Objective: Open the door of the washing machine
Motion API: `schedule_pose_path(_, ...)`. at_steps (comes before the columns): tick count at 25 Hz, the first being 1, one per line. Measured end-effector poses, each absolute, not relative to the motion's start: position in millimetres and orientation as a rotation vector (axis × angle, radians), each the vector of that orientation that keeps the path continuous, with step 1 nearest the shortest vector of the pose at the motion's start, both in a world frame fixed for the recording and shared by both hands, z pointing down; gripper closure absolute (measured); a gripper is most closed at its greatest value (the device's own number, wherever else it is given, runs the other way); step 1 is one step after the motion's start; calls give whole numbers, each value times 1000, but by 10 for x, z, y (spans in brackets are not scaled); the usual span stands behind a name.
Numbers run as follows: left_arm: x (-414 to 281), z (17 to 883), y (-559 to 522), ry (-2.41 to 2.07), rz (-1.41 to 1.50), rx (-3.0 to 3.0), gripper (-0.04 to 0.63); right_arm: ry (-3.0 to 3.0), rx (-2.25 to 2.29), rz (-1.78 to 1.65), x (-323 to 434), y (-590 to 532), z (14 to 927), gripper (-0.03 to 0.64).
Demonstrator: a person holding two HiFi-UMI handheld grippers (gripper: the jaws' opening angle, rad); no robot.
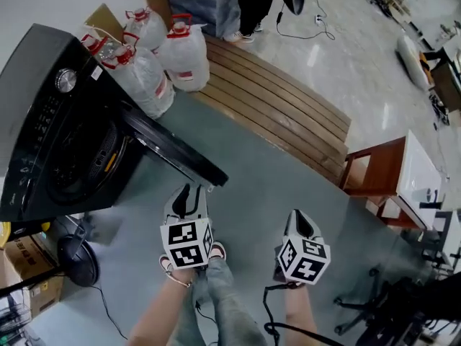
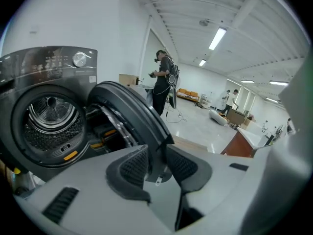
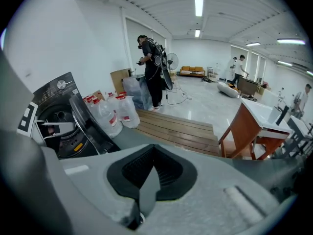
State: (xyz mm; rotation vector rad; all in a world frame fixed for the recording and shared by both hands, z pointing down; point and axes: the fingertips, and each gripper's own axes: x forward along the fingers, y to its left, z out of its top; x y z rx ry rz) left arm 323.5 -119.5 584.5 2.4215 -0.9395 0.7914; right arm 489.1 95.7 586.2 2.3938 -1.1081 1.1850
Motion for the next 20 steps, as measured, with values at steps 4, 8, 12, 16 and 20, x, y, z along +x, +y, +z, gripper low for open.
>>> schedule_pose_path(4, 2597, 5450, -1359, -1063, 781, 2370, 497, -1251, 2330, 1134, 4568, 492, 5576, 612)
schedule_pose_path(8, 1926, 4874, -1486, -1155, 721, 2319, 509, -1430, 2212, 1077, 4003, 42, 5167, 612)
schedule_pose_path(12, 1217, 4173, -1581, -1261, 651, 2297, 538, -1605, 2083, 1005, 3346, -313, 4647, 612)
schedule_pose_path(16, 508, 3482, -1655, -1423, 537, 2279, 548, -1773, 1971, 888, 2802, -643, 4060, 612)
schedule_pose_path(20, -88, 2999, -1690, -1583, 399, 2225, 557, -1887, 1916, 738, 2492, -946, 3528, 612)
